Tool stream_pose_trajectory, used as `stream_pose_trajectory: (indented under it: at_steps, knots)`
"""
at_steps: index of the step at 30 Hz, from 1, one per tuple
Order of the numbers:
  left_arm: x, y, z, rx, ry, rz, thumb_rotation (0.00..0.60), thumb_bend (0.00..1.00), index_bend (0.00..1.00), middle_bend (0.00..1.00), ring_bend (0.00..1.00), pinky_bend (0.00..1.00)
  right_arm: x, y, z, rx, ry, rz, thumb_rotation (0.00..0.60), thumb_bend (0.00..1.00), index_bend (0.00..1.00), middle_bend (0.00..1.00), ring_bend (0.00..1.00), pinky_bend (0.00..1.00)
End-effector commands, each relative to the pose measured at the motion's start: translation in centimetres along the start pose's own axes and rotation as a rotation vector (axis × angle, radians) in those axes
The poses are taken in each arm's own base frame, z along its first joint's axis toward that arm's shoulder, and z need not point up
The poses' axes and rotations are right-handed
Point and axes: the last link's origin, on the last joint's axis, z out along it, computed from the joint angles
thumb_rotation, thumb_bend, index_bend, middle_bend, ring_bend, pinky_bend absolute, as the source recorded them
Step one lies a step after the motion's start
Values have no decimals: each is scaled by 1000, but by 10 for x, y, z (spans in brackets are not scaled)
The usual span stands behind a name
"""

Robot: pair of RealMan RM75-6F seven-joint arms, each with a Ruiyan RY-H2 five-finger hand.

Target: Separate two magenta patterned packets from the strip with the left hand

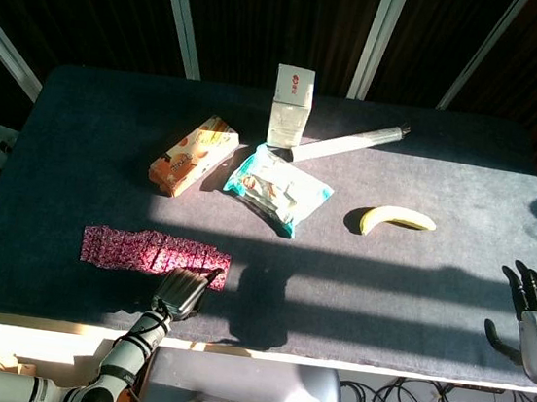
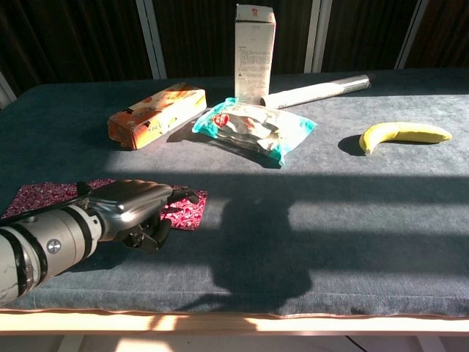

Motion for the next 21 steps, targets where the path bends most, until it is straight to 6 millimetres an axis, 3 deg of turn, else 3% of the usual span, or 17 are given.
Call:
stream_pose_trajectory:
  at_steps: [1, 21]
  knots:
    - [-1, 0, 0, 5, -1, 6, 600, 750, 157, 1000, 1000, 1000, 1, 0, 0, -1, 3, 0, 600, 310, 0, 0, 0, 14]
    - [-9, -16, -1, 66, -30, 76, 600, 732, 171, 1000, 1000, 1000, -2, -3, -1, 7, -5, -6, 600, 310, 0, 0, 0, 14]
